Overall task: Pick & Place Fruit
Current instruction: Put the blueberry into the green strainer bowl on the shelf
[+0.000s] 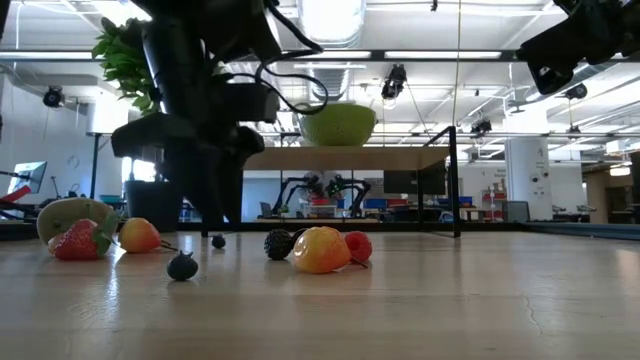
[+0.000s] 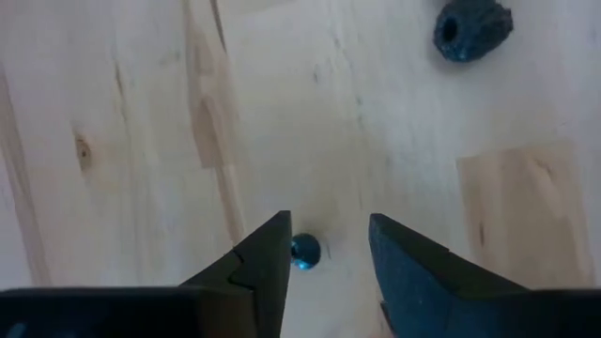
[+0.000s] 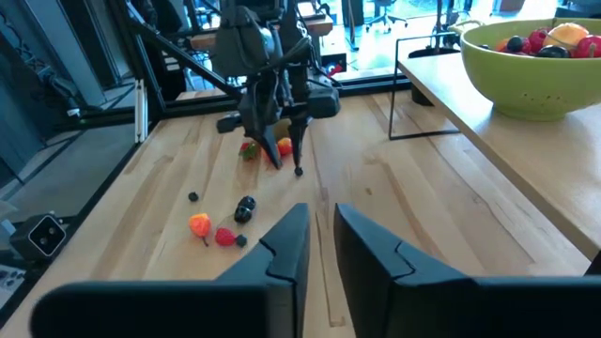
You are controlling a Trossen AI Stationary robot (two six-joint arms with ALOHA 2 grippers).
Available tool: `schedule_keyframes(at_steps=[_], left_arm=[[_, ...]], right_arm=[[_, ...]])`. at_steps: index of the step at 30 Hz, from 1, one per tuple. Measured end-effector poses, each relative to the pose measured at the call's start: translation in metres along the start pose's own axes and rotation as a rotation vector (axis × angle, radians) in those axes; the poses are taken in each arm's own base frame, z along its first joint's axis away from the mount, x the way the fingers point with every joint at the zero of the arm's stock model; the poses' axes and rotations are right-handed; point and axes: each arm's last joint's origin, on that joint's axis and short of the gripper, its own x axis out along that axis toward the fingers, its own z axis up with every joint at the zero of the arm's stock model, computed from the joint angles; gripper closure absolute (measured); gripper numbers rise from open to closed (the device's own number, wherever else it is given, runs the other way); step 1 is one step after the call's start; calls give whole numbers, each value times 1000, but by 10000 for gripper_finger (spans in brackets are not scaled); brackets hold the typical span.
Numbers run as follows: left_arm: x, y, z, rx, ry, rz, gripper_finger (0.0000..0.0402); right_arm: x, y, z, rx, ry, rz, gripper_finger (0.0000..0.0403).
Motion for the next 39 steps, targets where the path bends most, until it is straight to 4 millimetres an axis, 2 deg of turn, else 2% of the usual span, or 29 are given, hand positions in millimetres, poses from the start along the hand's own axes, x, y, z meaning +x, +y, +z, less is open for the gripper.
schedule_keyframes(at_steps=[7, 13, 21, 32, 39], left_arm=[[1, 1, -1, -5, 3, 1, 259], [7, 2, -11, -7, 36, 39, 261], [18, 2, -22, -15, 17, 87, 263], [23, 1, -25, -28, -22, 63, 268], [23, 0, -25, -33, -22, 50, 293]], right_arm=[[0, 0, 0, 0, 0, 0, 367], [0, 0, 0, 0, 0, 0, 367], [0, 0, 0, 0, 0, 0, 347], [0, 0, 0, 0, 0, 0, 309], [0, 0, 0, 0, 0, 0, 287]])
